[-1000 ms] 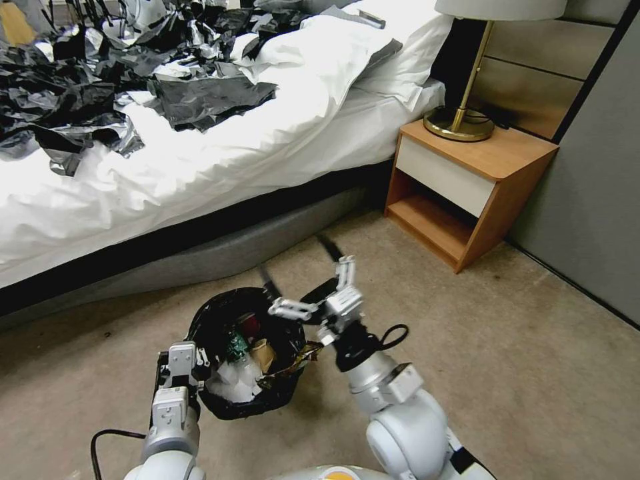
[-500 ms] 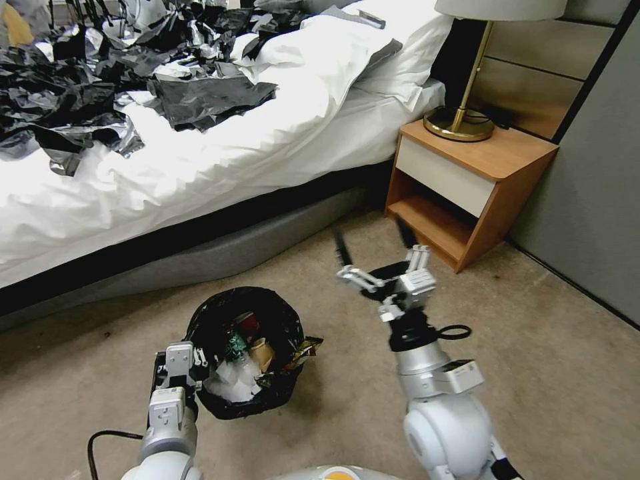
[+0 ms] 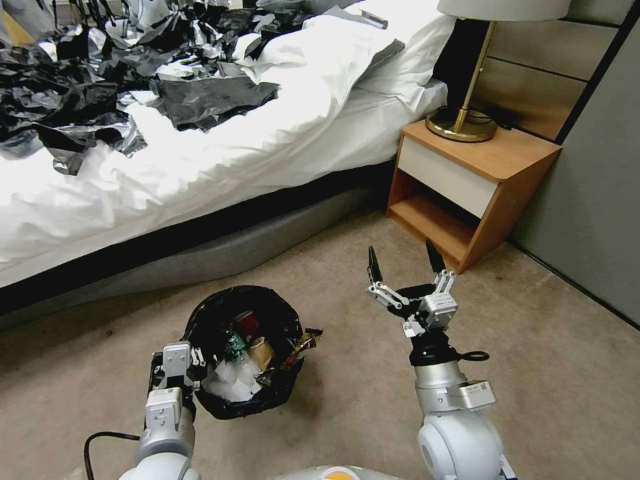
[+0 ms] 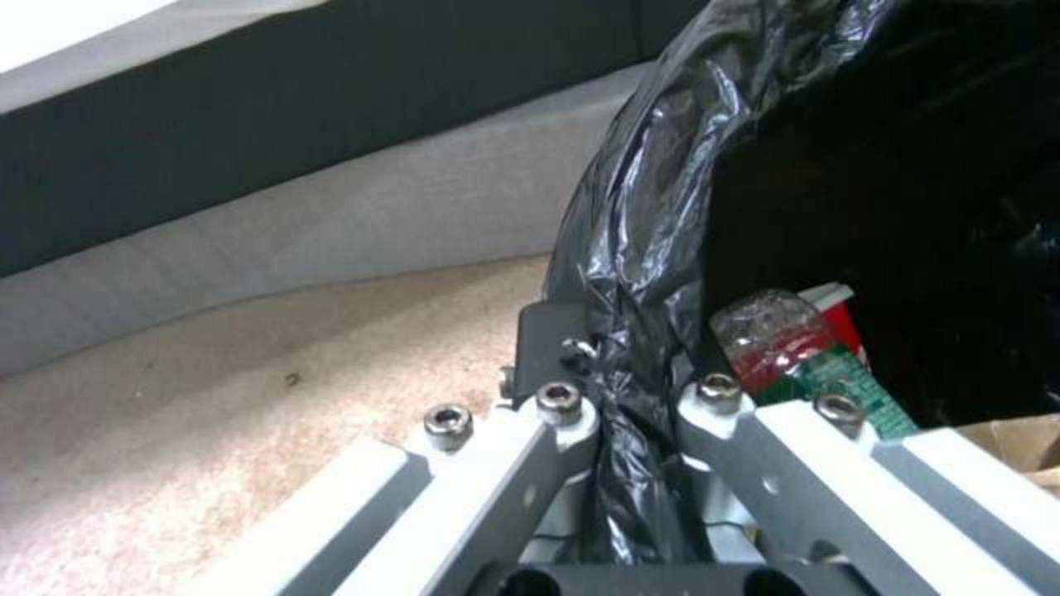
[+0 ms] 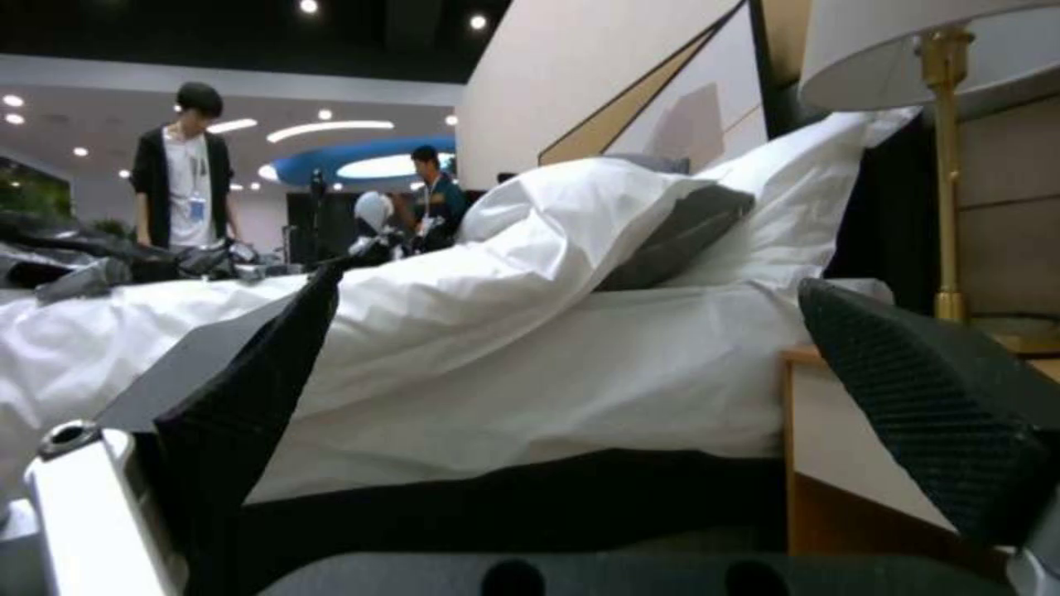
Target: Pick up the trash bin, then pick up the garbage from the floor and place it into the trash bin.
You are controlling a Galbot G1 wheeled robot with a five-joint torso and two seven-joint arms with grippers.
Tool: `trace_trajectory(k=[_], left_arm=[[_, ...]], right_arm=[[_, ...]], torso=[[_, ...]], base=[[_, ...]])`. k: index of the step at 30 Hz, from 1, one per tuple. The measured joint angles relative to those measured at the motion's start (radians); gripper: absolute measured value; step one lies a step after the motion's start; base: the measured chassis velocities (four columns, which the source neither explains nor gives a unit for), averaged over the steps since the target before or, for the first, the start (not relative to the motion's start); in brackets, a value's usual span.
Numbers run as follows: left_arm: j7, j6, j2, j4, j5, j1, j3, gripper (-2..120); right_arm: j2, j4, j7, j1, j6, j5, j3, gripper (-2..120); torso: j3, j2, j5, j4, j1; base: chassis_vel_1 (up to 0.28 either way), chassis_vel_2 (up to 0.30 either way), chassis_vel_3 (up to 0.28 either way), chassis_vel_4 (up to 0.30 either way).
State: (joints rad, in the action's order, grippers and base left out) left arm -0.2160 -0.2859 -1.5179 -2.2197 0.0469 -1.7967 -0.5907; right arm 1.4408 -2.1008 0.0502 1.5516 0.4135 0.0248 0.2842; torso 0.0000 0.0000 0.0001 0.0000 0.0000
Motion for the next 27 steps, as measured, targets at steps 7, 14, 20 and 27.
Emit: trace_trajectory(k=[7,14,20,27], left_arm=[[0.000,-0.014,0.000,-0.005,-0.020,-0.001,0.003,1],[-0.014,-0.075,0.006,-0.032,-0.107,-0.011,0.008,1],[-0.033,-0.137,0.008,-0.046,-0.182,-0.015,0.011,1],[-0.049,-0.184,0.009,-0.050,-0.218,-0.016,0.010,1]], right_arm=[[0.003,0.010,0.002,-0.003,0.000,0.001,0.004,100],[0.001,0.031,0.003,-0.018,-0.004,0.007,0.031,100],[0.000,0.043,0.003,-0.021,-0.004,0.014,0.055,100],[-0.002,0.054,0.003,-0.024,-0.004,0.020,0.074,100]], torso=[[0.000,0.000,-0.0001,-0.0001,0.000],[0.000,0.000,0.0000,0.0002,0.000],[0.000,0.000,-0.0001,0.0000,0.000],[0.000,0.000,0.0000,0.0000,0.000]], base=[[0.041,0.044,0.043,0.047],[0.096,0.092,0.084,0.085],[0.106,0.111,0.105,0.096],[0.129,0.128,0.132,0.127]])
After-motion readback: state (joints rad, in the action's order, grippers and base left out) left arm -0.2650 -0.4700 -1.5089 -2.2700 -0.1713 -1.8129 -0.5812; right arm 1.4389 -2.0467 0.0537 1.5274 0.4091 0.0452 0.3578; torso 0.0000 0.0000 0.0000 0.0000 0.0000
